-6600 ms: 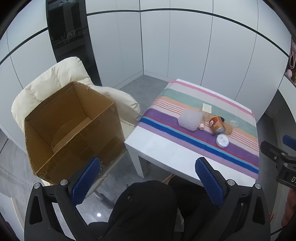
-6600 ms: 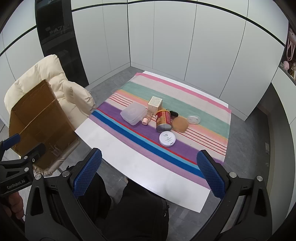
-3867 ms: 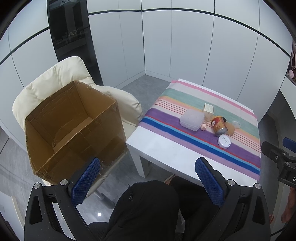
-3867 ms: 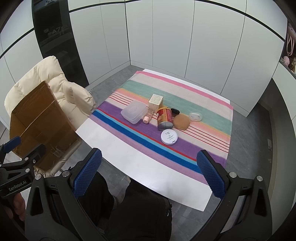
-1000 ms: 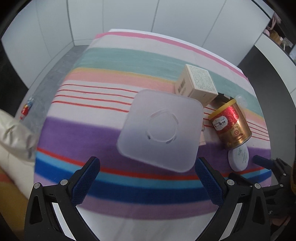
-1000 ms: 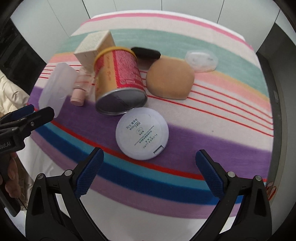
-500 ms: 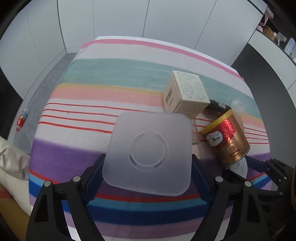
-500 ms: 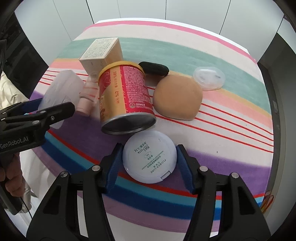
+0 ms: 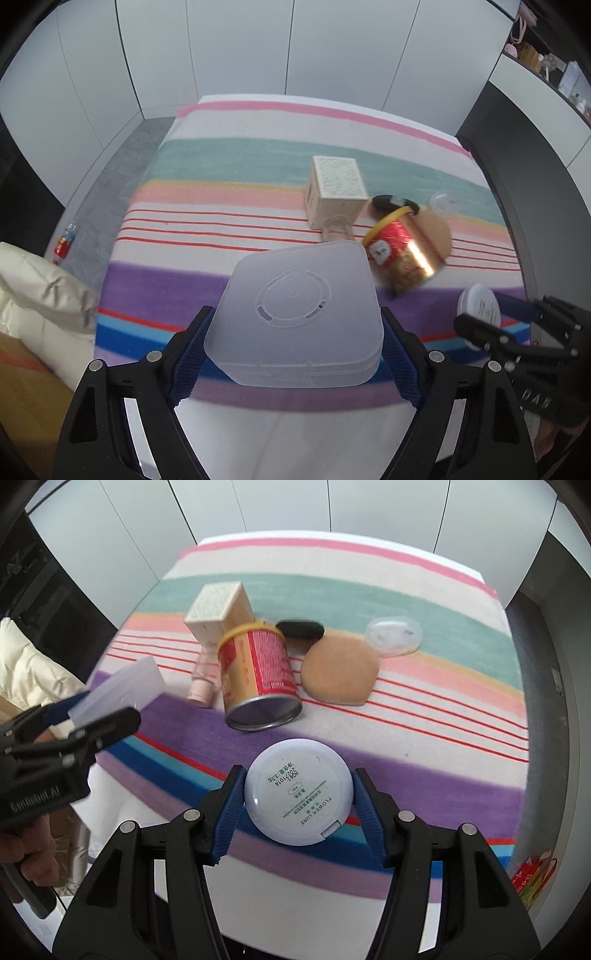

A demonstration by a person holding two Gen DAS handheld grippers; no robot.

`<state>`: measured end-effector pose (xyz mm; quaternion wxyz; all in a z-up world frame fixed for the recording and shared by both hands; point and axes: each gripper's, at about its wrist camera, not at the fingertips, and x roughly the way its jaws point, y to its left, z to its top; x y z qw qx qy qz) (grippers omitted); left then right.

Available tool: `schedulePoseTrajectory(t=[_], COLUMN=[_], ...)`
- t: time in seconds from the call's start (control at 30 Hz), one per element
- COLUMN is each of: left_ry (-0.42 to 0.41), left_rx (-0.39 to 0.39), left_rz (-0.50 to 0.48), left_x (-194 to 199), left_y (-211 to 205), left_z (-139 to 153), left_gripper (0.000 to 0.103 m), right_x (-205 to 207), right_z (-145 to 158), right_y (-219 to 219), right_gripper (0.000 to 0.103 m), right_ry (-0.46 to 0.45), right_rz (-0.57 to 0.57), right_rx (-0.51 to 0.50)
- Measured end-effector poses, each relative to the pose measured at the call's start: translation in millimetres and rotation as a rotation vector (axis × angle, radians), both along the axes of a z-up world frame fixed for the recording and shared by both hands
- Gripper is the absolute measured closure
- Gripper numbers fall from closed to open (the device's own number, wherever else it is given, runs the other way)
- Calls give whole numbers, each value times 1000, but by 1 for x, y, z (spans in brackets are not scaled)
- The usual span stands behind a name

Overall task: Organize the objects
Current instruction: 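Grasp the clear square container with left tool while right tool grasps the white compact, then carry the container with left tool while right tool carries the compact toward the cardboard box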

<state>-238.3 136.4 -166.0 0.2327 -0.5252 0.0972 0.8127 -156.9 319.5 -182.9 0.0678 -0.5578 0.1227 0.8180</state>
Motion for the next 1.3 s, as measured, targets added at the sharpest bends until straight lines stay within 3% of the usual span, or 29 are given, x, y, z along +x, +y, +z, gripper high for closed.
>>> schedulePoseTrajectory(t=[0.5, 0.83, 1.17, 1.3], left_ry=[114, 185, 207, 266], left_rx=[-8, -9, 33, 12], left_rz=[-4, 15, 91, 83], left_x=[63, 109, 130, 135], left_y=[1, -2, -19, -21], left_z=[87, 129, 138, 143], left_gripper=[18, 18, 18, 18], right_x=[39, 74, 93, 95], right_z=[69, 119, 133, 144], right_y=[3, -1, -16, -21], right_gripper=[43, 43, 43, 43], right_ry=[51, 106, 129, 156], right_rz=[32, 124, 186, 192], right_rx=[45, 53, 54, 62])
